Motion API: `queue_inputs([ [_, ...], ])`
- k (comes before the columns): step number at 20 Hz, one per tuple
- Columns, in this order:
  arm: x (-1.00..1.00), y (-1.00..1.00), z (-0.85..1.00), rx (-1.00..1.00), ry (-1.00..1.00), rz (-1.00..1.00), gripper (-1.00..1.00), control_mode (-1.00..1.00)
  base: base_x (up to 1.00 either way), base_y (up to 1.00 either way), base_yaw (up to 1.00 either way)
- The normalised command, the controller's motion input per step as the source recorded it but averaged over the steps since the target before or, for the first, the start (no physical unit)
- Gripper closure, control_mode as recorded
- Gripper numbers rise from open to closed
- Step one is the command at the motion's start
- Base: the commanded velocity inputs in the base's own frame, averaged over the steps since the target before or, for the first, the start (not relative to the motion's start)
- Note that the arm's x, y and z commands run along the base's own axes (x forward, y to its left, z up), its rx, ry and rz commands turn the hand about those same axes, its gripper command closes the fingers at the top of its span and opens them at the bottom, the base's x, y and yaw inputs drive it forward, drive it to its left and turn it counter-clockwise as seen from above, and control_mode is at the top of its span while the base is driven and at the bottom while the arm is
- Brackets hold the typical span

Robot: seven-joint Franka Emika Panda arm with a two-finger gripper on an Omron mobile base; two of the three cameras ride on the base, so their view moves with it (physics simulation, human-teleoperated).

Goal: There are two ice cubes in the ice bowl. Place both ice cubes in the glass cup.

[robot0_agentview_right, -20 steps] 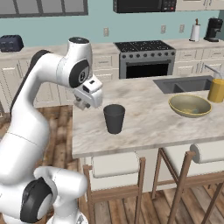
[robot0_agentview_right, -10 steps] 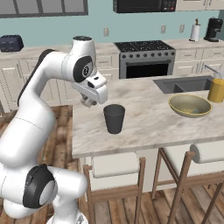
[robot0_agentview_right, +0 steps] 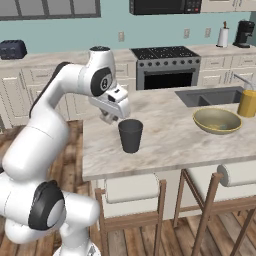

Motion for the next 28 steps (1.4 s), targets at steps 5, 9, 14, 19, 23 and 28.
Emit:
queue_inputs([
  [5,0.41,-0.25,0.00,0.00,0.00,0.00,1.00,-1.00,0.00,0.00,0.00],
  [9,0.54,-0.21,-0.01,0.00,0.00,0.00,1.00,-1.00,0.00,0.00,0.00],
  [14,0.42,-0.03,-0.27,-0.03,0.00,0.00,1.00,-1.00,0.00,0.00,0.00],
  [19,0.19,-0.05,-0.15,-0.02,0.03,0.00,1.00,-1.00,0.00,0.00,0.00],
  [23,-0.04,-0.23,-0.02,0.00,0.03,0.00,1.00,-1.00,0.00,0.00,0.00],
  [28,-0.01,-0.29,-0.06,0.00,0.00,0.00,1.00,-1.00,0.00,0.00,0.00],
])
